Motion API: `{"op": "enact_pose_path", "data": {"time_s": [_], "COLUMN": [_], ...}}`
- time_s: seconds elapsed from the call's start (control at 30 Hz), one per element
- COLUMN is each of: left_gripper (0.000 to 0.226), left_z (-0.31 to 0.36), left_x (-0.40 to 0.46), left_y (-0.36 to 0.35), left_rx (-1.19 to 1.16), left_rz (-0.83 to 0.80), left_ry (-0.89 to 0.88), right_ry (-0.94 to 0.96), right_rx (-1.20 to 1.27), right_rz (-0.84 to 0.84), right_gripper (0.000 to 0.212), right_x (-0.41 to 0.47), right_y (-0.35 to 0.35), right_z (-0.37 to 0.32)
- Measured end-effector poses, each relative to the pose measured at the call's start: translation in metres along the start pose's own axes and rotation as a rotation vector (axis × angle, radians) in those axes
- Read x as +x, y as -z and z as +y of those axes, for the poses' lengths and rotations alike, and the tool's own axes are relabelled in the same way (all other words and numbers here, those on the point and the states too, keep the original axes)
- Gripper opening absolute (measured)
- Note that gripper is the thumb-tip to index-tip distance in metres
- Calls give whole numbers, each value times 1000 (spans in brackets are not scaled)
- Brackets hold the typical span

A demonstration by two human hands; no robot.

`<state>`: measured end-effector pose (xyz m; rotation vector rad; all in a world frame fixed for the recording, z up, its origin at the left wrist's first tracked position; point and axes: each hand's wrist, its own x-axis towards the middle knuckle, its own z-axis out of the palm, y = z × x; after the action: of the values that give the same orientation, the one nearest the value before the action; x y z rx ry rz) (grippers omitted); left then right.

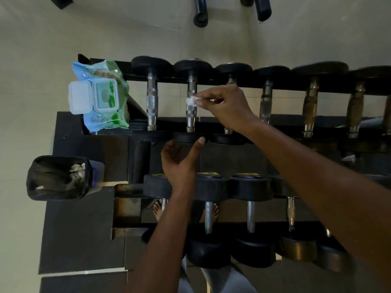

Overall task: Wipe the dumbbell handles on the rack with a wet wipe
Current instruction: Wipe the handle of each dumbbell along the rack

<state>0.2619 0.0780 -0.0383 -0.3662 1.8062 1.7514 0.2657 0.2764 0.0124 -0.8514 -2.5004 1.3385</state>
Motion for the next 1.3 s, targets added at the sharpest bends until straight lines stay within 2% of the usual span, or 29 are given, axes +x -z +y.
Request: {"op": "enact_pose_path", "data": {"time_s": [0.03,0.13,0.17,0.3,0.43,0.47,0.53,0.6,0.67,0.73,0.8,0.87,0.93,0.97,1.07,1.3], "left_gripper": [81,44,41,62,71,70,54,45,61,70,65,51,37,41,56,55], "left_z": [0,-3,-1,9,8,7,4,8,12,12,11,16,25,30,38,32], "left_x": [-1,7,11,25,14,12,17,21,21,16,3,-8,-10,-7,1,6], "left_y": [1,9,13,22,15,14,17,23,27,24,20,20,21,20,17,22], "left_rx": [-14,4,4,26,88,81,42,-21,-69,-8,196,415,566,619,676,595], "left_rz": [-11,-89,-118,-236,-129,-107,-117,-178,-227,-188,-38,105,110,74,17,32], "left_ry": [3,21,48,195,63,45,59,151,293,313,153,-180,-507,-594,-609,-622], "right_ry": [-12,-64,-78,-81,-38,-30,-3,42,72,67,49,35,36,37,43,79], "right_rx": [24,66,62,65,66,48,-12,-70,-122,-181,-224,-241,-250,-249,-262,-324], "right_rz": [31,141,177,287,399,418,437,453,466,474,475,473,461,449,382,150], "right_gripper": [23,22,22,23,19,18,16,14,14,17,18,16,13,12,9,15], "right_x": [-1,-1,0,7,18,21,25,27,28,28,27,28,29,30,28,-5], "right_y": [-3,-12,-15,-27,-29,-29,-30,-33,-37,-43,-47,-45,-41,-39,-34,-25], "right_z": [2,5,6,2,-4,-3,-2,1,0,-4,-9,-11,-11,-10,-7,3]}}
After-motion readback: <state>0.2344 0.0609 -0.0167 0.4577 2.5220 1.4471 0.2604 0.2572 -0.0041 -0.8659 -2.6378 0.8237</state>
